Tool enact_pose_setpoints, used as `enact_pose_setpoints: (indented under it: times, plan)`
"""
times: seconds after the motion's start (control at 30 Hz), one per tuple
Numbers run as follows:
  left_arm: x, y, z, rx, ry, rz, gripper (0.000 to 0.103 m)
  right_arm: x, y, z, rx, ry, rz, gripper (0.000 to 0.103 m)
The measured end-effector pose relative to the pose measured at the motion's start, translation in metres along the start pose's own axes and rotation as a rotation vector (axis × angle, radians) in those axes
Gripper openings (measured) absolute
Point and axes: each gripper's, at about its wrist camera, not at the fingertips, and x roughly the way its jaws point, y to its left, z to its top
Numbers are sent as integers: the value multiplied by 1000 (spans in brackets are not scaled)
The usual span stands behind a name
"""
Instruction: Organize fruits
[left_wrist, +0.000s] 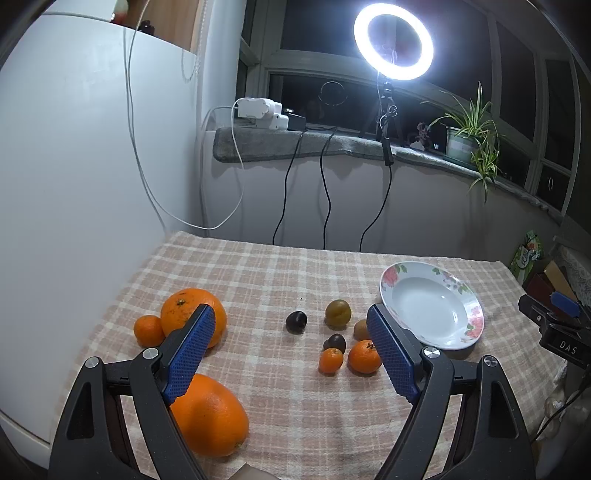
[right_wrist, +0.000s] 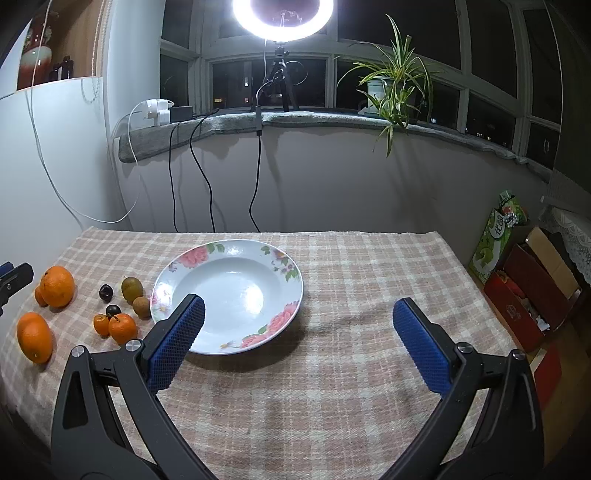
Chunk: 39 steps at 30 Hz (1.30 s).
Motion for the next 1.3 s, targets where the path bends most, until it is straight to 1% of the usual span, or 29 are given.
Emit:
enact_pose_setpoints:
  times: [1.3]
  plan:
    - [1,-5,0,7,-1,-4,84,-1,6,-1,-4,-2,6,103]
